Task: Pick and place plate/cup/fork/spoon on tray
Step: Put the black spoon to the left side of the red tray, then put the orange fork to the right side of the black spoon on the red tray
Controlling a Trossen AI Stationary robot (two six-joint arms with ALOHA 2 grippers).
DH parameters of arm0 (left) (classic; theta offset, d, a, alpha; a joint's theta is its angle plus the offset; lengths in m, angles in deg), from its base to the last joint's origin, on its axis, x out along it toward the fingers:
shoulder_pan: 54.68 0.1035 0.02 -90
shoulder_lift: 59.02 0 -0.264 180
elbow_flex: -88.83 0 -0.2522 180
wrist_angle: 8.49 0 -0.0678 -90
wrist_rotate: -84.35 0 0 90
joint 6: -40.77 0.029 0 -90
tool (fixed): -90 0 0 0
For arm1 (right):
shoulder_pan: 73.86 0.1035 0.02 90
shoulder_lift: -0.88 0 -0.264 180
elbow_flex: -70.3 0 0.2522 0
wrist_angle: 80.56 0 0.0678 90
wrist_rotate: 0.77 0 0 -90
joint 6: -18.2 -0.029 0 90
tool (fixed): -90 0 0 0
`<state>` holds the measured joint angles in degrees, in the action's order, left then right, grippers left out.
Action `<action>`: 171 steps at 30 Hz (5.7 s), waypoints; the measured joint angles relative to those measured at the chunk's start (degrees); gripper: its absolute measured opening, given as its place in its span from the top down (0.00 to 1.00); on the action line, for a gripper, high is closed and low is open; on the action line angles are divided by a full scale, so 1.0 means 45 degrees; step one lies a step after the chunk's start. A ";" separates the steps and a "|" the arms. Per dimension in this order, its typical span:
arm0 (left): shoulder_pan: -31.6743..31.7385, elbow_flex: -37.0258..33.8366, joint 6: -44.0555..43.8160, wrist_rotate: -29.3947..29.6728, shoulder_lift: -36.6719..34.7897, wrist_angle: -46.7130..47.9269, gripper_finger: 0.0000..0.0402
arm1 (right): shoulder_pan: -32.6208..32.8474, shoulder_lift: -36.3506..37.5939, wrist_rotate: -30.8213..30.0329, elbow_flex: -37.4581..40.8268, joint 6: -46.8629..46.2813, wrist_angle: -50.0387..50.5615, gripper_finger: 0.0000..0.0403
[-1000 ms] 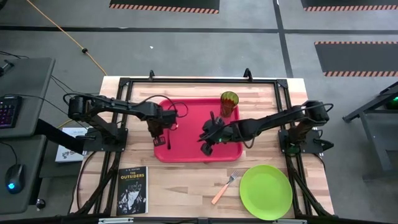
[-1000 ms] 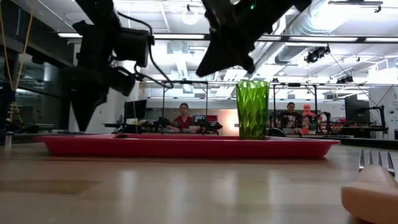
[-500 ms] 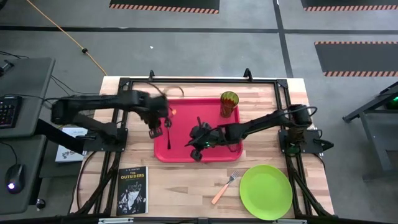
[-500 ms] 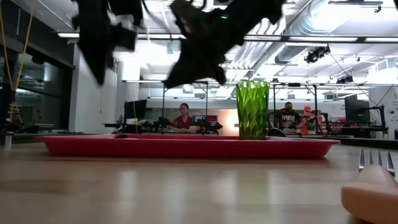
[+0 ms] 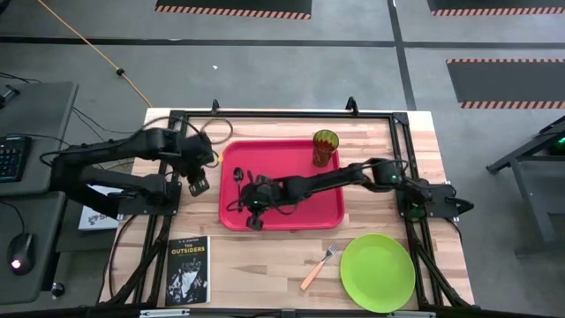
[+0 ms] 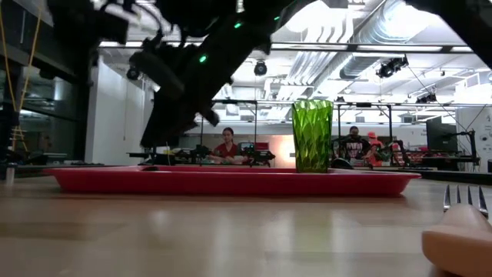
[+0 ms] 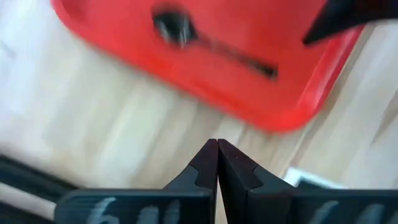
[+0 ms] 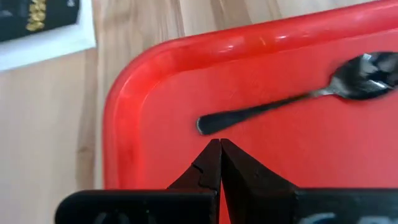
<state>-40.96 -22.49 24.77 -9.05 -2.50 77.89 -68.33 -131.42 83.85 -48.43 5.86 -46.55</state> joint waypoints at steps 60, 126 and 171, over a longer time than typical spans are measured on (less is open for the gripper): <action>-0.1508 -0.4523 -0.1406 -0.1321 0.3228 -0.5784 1.00 | -0.0068 -0.2437 -0.0083 -0.2084 -0.2109 -0.0963 1.00; -0.0969 -0.4518 -0.2084 -0.1262 -0.0894 -0.7163 1.00 | 0.3691 0.9950 0.3457 1.5790 -1.4546 -0.3754 0.43; -0.0969 -0.4518 -0.1766 -0.1219 -0.0894 -0.7117 1.00 | 0.2741 0.9925 0.4204 1.4422 -1.1966 -0.7952 1.00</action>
<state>-45.32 -42.82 16.83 -14.54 -6.53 45.86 -56.00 -86.76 102.77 16.46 -47.99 -82.34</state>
